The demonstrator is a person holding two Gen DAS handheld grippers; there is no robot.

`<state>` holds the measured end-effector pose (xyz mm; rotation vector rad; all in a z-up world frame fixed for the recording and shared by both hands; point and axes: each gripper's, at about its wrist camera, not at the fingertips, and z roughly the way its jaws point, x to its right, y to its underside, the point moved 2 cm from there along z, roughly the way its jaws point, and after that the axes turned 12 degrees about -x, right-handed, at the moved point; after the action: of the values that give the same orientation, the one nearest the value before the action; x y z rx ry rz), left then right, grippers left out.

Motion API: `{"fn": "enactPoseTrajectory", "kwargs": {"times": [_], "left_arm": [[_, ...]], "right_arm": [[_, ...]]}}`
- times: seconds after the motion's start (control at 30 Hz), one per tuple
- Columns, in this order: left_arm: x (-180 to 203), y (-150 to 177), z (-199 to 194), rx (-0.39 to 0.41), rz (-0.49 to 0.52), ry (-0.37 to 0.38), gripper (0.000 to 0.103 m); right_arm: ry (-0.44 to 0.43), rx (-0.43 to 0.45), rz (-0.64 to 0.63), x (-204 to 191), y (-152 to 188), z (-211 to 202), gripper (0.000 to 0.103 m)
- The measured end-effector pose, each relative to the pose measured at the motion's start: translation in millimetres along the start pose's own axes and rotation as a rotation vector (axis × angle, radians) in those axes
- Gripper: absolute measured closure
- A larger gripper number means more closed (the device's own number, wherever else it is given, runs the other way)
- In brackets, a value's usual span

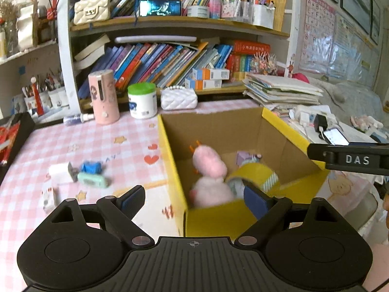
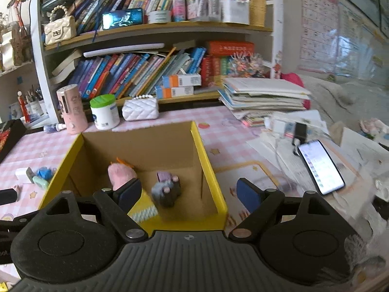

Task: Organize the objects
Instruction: 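Move both tools back from the box toward the small items on the table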

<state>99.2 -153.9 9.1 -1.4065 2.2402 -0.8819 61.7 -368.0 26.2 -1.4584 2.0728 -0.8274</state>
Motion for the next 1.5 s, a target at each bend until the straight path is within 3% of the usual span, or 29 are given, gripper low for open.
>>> {"fn": "enactPoseTrajectory", "kwargs": {"times": [0.27,0.6,1.03,1.5], "left_arm": [[-16,41,-7,-0.083,0.002,-0.012,0.009],[-37,82,-22,-0.153,0.031,-0.021,0.008],[-71,113,-37,-0.214,0.022,-0.033,0.008],[-117,136,-61,-0.222,-0.034,-0.077,0.008]], "right_arm": [[0.067,-0.123,0.001,-24,54,-8,0.012],[0.054,-0.228,-0.017,-69,106,-19,0.009],[-0.001,-0.293,-0.06,-115,138,-30,0.007],[-0.055,-0.302,-0.115,-165,153,-40,0.007]]}}
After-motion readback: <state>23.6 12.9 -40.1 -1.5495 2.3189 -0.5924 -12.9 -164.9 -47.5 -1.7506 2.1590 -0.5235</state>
